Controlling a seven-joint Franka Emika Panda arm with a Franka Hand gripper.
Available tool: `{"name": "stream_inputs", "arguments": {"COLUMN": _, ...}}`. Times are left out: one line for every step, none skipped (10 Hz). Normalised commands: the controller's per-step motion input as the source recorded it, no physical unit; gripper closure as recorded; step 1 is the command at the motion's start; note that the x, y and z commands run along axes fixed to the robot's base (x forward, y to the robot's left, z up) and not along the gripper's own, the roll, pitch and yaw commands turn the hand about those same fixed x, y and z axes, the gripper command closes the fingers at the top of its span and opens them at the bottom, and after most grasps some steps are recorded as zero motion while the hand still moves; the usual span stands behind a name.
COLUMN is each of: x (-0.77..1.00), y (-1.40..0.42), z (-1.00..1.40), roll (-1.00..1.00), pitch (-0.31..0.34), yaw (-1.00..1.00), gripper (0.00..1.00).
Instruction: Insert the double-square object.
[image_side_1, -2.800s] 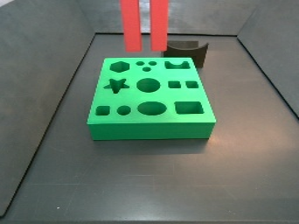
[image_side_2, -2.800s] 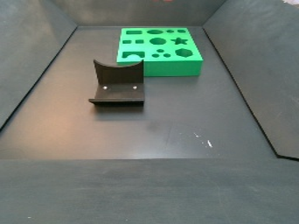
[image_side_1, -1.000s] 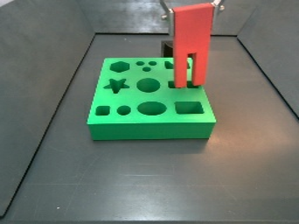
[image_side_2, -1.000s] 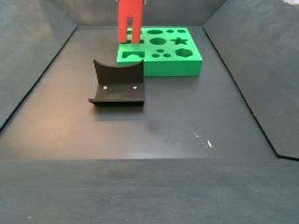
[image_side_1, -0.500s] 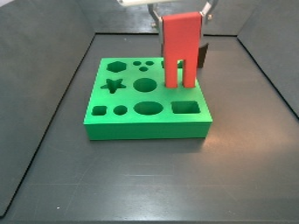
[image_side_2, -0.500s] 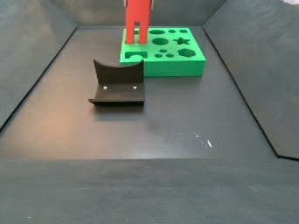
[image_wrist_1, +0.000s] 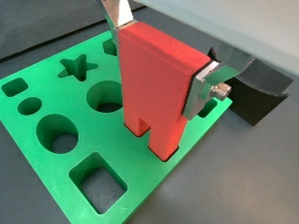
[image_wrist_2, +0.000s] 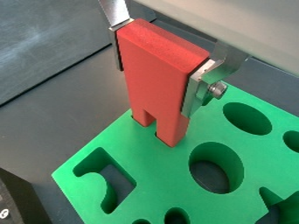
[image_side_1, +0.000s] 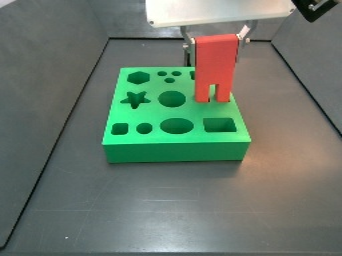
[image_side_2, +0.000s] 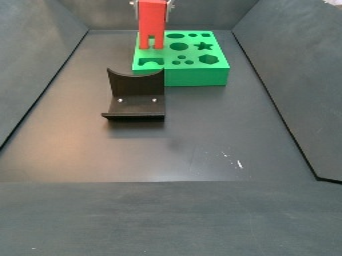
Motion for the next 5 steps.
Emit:
{"name": "stream_inputs", "arguments": {"x": 0.22, "y": -0.06, "z": -0.43, "roll": 0.07, "pitch": 0.361, "yaw": 0.00, "gripper": 1.00}}
{"name": "stream_inputs", "arguments": {"x": 0.26, "y": -0.05, "z": -0.42, "roll": 0.06, "pitch": 0.371, "yaw": 0.00, "gripper": 1.00}}
{"name": "stream_inputs", "arguments": {"x": 0.32, "y": -0.04, "z": -0.37, "roll": 0.05, "pitch": 0.403, "yaw": 0.00, "gripper": 1.00}}
{"name": "stream_inputs", "arguments": {"x": 0.16, "y": -0.01, "z": -0.15, "roll": 0.04, "pitch": 0.186, "yaw": 0.00, "gripper": 1.00}}
{"name": "stream_inputs", "arguments": {"x": 0.00, "y": 0.00, "z": 0.00, "roll": 0.00, "pitch": 0.000, "yaw": 0.00, "gripper": 1.00}}
